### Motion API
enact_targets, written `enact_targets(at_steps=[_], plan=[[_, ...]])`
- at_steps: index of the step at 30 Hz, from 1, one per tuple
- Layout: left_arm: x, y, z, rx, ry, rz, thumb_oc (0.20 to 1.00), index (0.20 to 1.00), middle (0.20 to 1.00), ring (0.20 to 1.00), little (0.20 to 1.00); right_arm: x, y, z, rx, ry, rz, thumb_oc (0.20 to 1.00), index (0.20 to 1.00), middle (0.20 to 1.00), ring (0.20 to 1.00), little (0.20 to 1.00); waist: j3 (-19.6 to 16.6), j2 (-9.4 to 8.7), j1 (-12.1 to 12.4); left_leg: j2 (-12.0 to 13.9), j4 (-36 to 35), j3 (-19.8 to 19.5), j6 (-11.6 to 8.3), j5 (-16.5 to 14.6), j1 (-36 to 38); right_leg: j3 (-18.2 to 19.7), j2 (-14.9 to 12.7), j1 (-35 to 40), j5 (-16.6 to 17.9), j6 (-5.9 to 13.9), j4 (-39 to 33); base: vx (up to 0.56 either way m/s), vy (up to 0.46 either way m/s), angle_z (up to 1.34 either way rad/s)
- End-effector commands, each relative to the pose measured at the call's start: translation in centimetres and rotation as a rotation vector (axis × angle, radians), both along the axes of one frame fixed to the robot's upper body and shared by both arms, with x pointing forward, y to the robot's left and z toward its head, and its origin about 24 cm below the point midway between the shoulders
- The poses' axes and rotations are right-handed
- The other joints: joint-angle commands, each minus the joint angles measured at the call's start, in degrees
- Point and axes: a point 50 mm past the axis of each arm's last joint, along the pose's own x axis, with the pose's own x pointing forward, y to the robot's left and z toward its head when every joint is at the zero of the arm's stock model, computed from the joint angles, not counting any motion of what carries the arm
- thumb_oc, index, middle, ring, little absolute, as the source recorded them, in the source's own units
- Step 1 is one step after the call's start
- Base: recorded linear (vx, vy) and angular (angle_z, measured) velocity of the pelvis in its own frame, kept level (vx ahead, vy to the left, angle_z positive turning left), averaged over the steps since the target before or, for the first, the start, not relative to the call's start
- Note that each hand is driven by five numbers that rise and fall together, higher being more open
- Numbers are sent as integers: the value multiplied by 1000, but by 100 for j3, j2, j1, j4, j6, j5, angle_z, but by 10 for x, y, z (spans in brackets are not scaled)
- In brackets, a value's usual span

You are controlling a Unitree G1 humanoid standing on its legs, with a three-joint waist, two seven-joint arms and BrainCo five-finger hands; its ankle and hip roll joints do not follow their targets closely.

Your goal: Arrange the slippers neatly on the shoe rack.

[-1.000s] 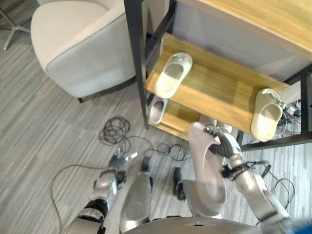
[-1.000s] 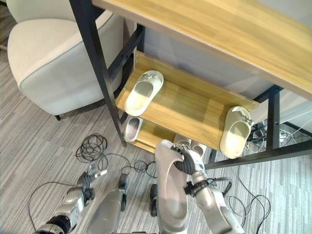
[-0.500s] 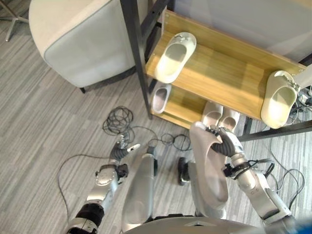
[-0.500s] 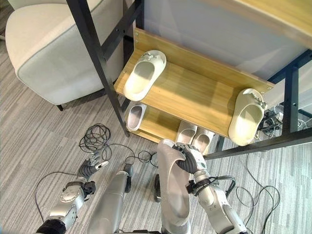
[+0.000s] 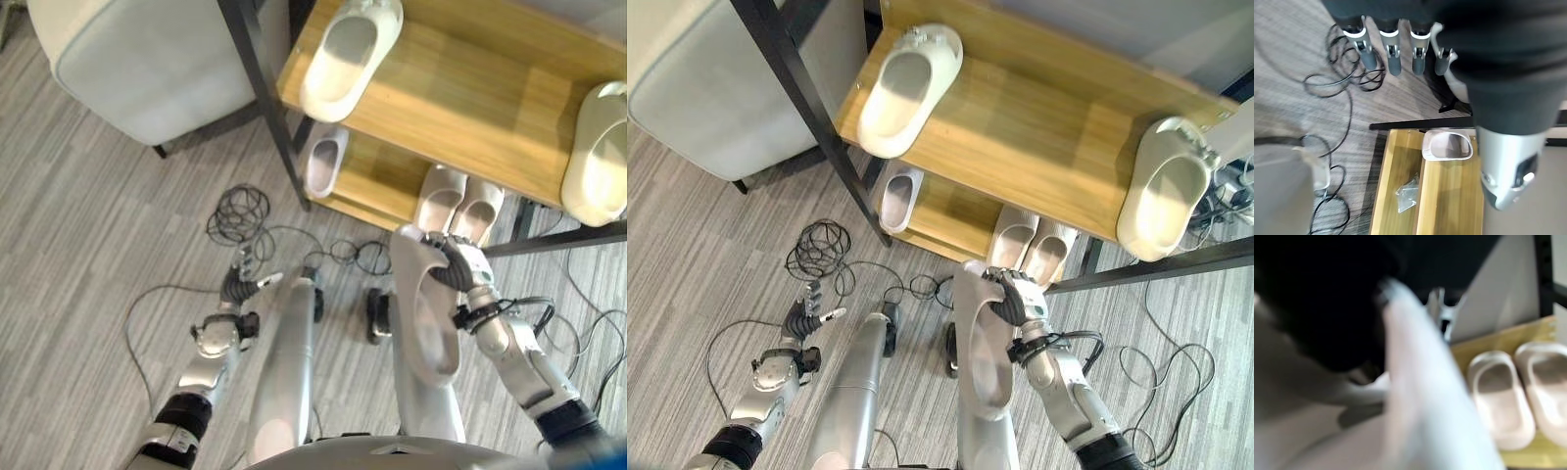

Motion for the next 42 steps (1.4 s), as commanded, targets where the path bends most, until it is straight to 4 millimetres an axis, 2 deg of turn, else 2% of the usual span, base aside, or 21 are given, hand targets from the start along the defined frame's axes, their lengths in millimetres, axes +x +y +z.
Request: enact_targets(at_steps=[1, 7, 17, 26, 35, 42], plan=[[6, -9, 17, 29, -102, -30, 1000, 1000, 1000, 1000, 1000, 4, -5, 21, -29, -129, -15, 200, 200, 200, 200, 200, -143, 201, -10, 159, 513, -376, 88, -787, -75, 122, -60, 22, -716, -37, 98, 0, 0, 0], [15, -14, 35, 24, -181, -54, 1000, 1000, 1000, 1000, 1000, 23, -14, 31, -75, -178, -68, 200, 200, 200, 200, 200, -135, 224, 28, 164, 982, -372, 147, -1000, -598, 177, -110, -542, -929, -117, 686, 18, 0, 0], [18, -21, 50, -26, -241, -83, 1000, 1000, 1000, 1000, 1000, 50, -16, 54, -141, -242, -79, 200, 200, 200, 200, 200, -136, 270, 142, 125, 1828, -349, 201, -1386, -1353, 260, -225, -1334, -1256, -217, 1576, 56, -2, 3], [18, -18, 66, -44, -308, -110, 1000, 1000, 1000, 1000, 1000, 77, -21, 83, -190, -302, -114, 200, 200, 200, 200, 200, -224, 294, 298, 20, 1717, -289, 179, -1298, -1815, 279, -329, -1793, -1154, -188, 1590, 26, -5, 7], [17, -13, 81, -52, -369, -133, 1000, 1000, 1000, 1000, 1000, 92, -28, 107, -241, -353, -151, 200, 200, 200, 200, 200, -318, 282, 413, -124, 1403, -227, 156, -1056, -2212, 243, -435, -2180, -952, -121, 1441, 7, 9, 10], [11, -10, 79, -59, -358, -149, 1000, 1000, 1000, 1000, 1000, 101, -40, 119, -273, -359, -225, 200, 200, 200, 200, 200, -402, 296, 559, -218, 1311, -233, 159, -949, -2466, 216, -531, -2423, -896, -85, 1426, 20, 17, 5]])
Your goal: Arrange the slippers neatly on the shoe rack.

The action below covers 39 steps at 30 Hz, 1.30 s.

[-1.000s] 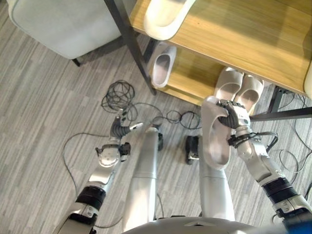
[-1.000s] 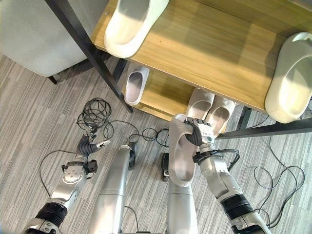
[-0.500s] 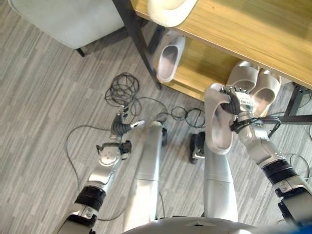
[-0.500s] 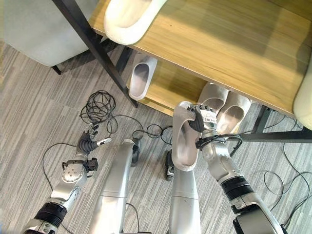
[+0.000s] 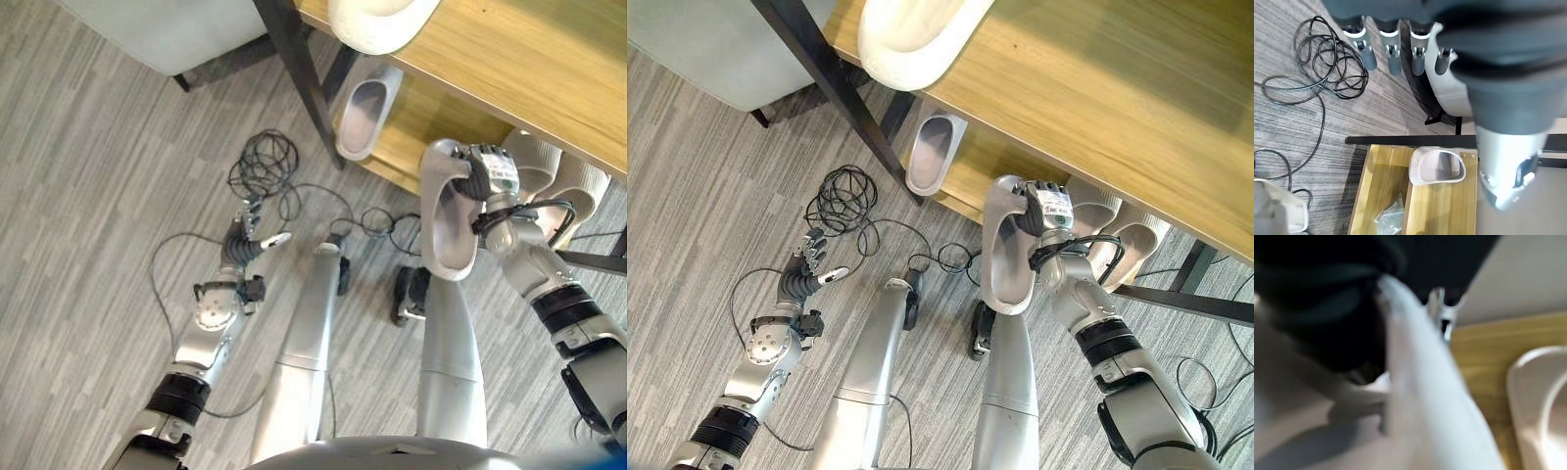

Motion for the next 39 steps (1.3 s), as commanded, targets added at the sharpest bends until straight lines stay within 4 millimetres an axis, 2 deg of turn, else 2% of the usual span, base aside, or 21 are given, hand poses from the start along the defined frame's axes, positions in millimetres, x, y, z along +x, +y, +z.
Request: enact_targets(at_steps=[1, 3, 11, 17, 21, 26, 27, 33, 39], plan=[[-3, 3, 19, -16, -104, -24, 1000, 1000, 1000, 1000, 1000, 6, -13, 34, -44, -122, -54, 200, 200, 200, 200, 200, 10, 1, 125, 140, -370, -203, 76, -410, 50, 314, -102, -32, -16, -11, -529, 13, 9, 7], [-5, 3, 22, -24, -114, -43, 1000, 1000, 1000, 1000, 1000, 10, -19, 47, -53, -149, -79, 200, 200, 200, 200, 200, -4, -14, 177, 116, -422, -203, 62, -371, -53, 311, -146, -137, 19, 2, -530, 17, 24, 6], [-6, 6, 27, -15, -130, -61, 1000, 1000, 1000, 1000, 1000, 16, -23, 69, -74, -191, -94, 200, 200, 200, 200, 200, -46, -56, 285, 84, -499, -195, 35, -306, -197, 285, -200, -271, 81, 44, -583, 18, 10, 6], [-6, 4, 35, 8, -166, -100, 1000, 1000, 1000, 1000, 1000, 24, -36, 94, -102, -228, -157, 200, 200, 200, 200, 200, -44, -56, 434, -1, -842, -200, -33, -74, -324, 219, -313, -363, 276, 151, -920, -1, 22, 14], [-8, 5, 34, 18, -163, -102, 1000, 1000, 1000, 1000, 1000, 25, -41, 94, -87, -226, -181, 200, 200, 200, 200, 200, -64, -64, 480, -53, -877, -188, -15, -42, -375, 216, -339, -438, 286, 159, -872, -1, 5, 2], [-12, 4, 29, -61, -139, -98, 1000, 1000, 1000, 1000, 1000, 28, -49, 100, -77, -222, -228, 200, 200, 200, 200, 200, -106, -30, 547, -102, -865, -213, -17, 6, -489, 236, -390, -588, 296, 172, -775, 0, 3, 3], [-14, 2, 28, -83, -134, -116, 1000, 1000, 1000, 1000, 1000, 28, -59, 100, -58, -212, -276, 200, 200, 200, 200, 200, -117, 0, 578, -138, -901, -212, -13, 39, -538, 233, -422, -643, 297, 169, -749, -1, -1, 9], [-16, 0, 32, -56, -146, -142, 1000, 1000, 1000, 1000, 1000, 29, -69, 108, -10, -237, -352, 200, 200, 200, 200, 200, -166, 47, 635, -161, -944, -220, -19, 87, -624, 265, -424, -756, 283, 150, -702, 2, 6, 5], [-18, -5, 26, -92, -119, -159, 1000, 1000, 1000, 1000, 1000, 32, -68, 102, -19, -218, -368, 200, 200, 200, 200, 200, -218, 97, 682, -181, -886, -202, -34, 79, -677, 274, -451, -800, 262, 140, -646, 4, -5, 1]])
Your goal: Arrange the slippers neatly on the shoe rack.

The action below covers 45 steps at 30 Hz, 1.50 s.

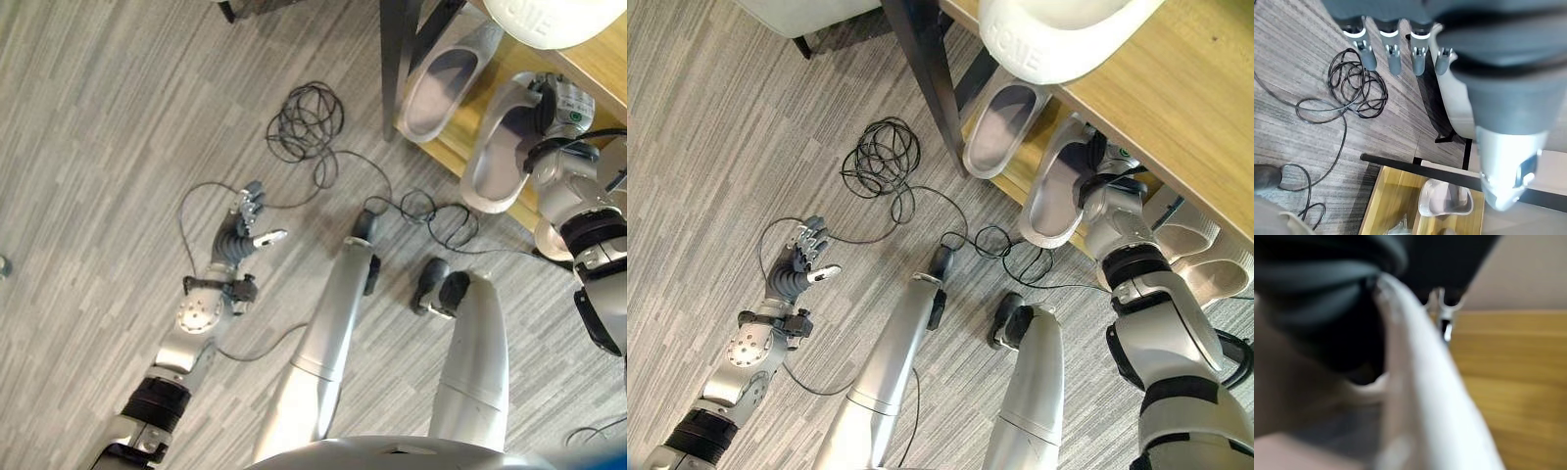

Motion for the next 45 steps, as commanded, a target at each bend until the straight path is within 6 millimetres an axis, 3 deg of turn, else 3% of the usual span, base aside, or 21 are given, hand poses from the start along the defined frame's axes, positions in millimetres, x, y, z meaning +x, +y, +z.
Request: enact_targets(at_steps=[1, 19, 22, 23, 32, 42, 43, 45], plan=[[-12, -1, 7, -33, -50, -34, 1000, 1000, 1000, 1000, 1000, -5, -13, 30, -21, -105, -44, 200, 200, 200, 200, 200, -119, 152, 105, 288, -396, -218, -67, -295, 65, 305, 70, -92, 236, -66, -450, 14, -19, 5], [-8, -3, 13, 5, -75, -47, 1000, 1000, 1000, 1000, 1000, -5, -33, 47, -38, -90, -128, 200, 200, 200, 200, 200, -134, 164, 181, 292, -503, -231, -122, -223, 37, 269, 23, -122, 249, -38, -507, 1, -1, 0], [-9, -4, 13, 7, -73, -51, 1000, 1000, 1000, 1000, 1000, -6, -38, 42, -23, -68, -156, 200, 200, 200, 200, 200, -142, 166, 191, 294, -495, -228, -124, -217, 13, 290, 24, -146, 253, -34, -498, 0, 0, 0], [-10, -4, 12, 13, -68, -50, 1000, 1000, 1000, 1000, 1000, -6, -40, 39, -15, -58, -162, 1000, 1000, 1000, 1000, 1000, -163, 168, 191, 283, -473, -231, -119, -224, -14, 274, 26, -161, 244, -35, -472, 0, 0, 0], [-11, -2, 13, 39, -77, -40, 1000, 1000, 1000, 1000, 1000, -7, -42, 40, -16, -69, -186, 1000, 1000, 1000, 1000, 1000, -178, 225, 231, 281, -468, -218, -104, -218, -60, 302, 15, -220, 271, -25, -460, 0, 0, 0], [-8, -2, 13, 64, -80, -37, 1000, 1000, 1000, 1000, 1000, -3, -29, 39, 32, -105, -128, 1000, 1000, 1000, 1000, 1000, -176, 196, 194, 316, -508, -189, -96, -199, 13, 297, 83, -145, 317, -22, -557, -2, 4, 0], [21, -18, 33, 54, -153, -5, 1000, 1000, 1000, 1000, 1000, 6, 1, 40, 54, -138, -43, 1000, 1000, 1000, 1000, 1000, -141, 121, 1, 362, -536, -167, -89, -207, 60, 298, 127, -88, 348, -32, -614, -22, 46, 2], [26, -16, 33, 33, -146, 14, 1000, 1000, 1000, 1000, 1000, 7, 4, 46, 52, -152, -59, 1000, 1000, 1000, 1000, 1000, -152, 109, -26, 392, -580, -161, -89, -203, 102, 297, 141, -45, 352, -45, -690, -25, 21, -5]])
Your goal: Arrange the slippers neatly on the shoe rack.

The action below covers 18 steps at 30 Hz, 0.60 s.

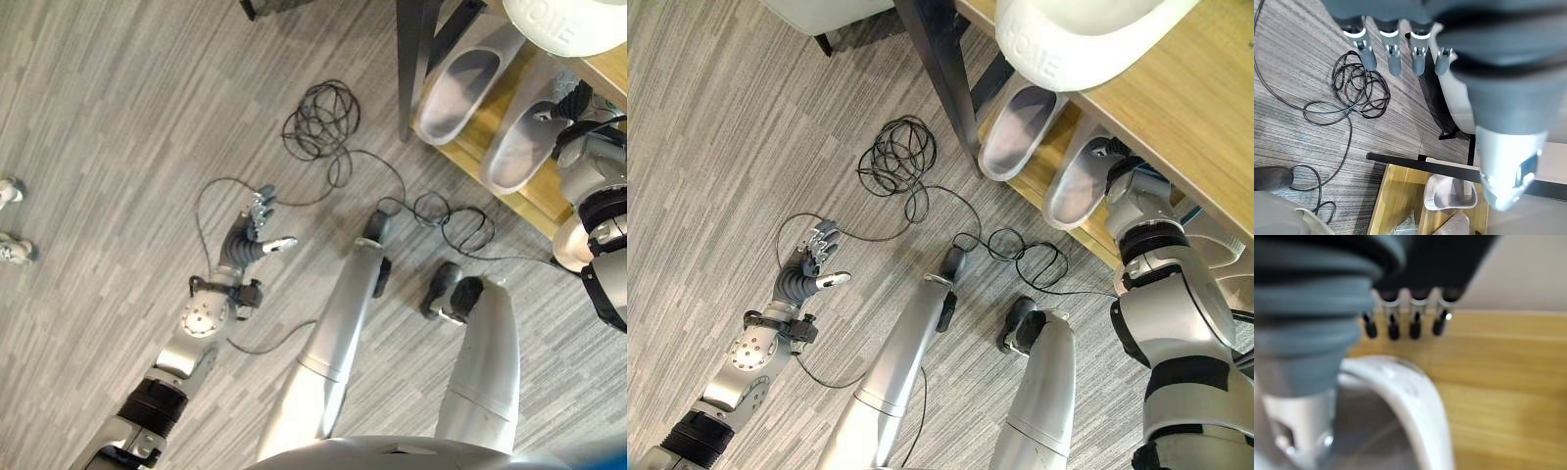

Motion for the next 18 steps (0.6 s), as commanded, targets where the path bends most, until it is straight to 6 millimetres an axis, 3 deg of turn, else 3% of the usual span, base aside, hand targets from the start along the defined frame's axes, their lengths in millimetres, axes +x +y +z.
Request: enact_targets(at_steps=[1, 6, 18], plan=[[12, 1, 22, -35, -111, 47, 1000, 1000, 1000, 1000, 1000, 4, 22, 26, -13, -115, 41, 1000, 1000, 1000, 1000, 1000, -42, -42, -223, 411, -562, -172, -76, -229, 206, 286, 177, 80, 380, -85, -712, -29, -14, -14], [19, 2, 20, -43, -86, 55, 1000, 1000, 1000, 1000, 1000, 8, 32, 26, 58, -134, 88, 1000, 1000, 1000, 1000, 1000, 66, -92, -281, 458, -769, -198, -84, -101, 347, 270, 241, 254, 469, -78, -921, -66, -8, -11], [23, 6, 6, -38, -12, 75, 1000, 1000, 1000, 1000, 1000, 11, 54, -2, 243, -142, 168, 1000, 1000, 1000, 1000, 1000, 82, -8, -360, 468, -841, -242, -95, -11, 386, 330, 310, 303, 508, -99, -953, -19, -1, -2]])
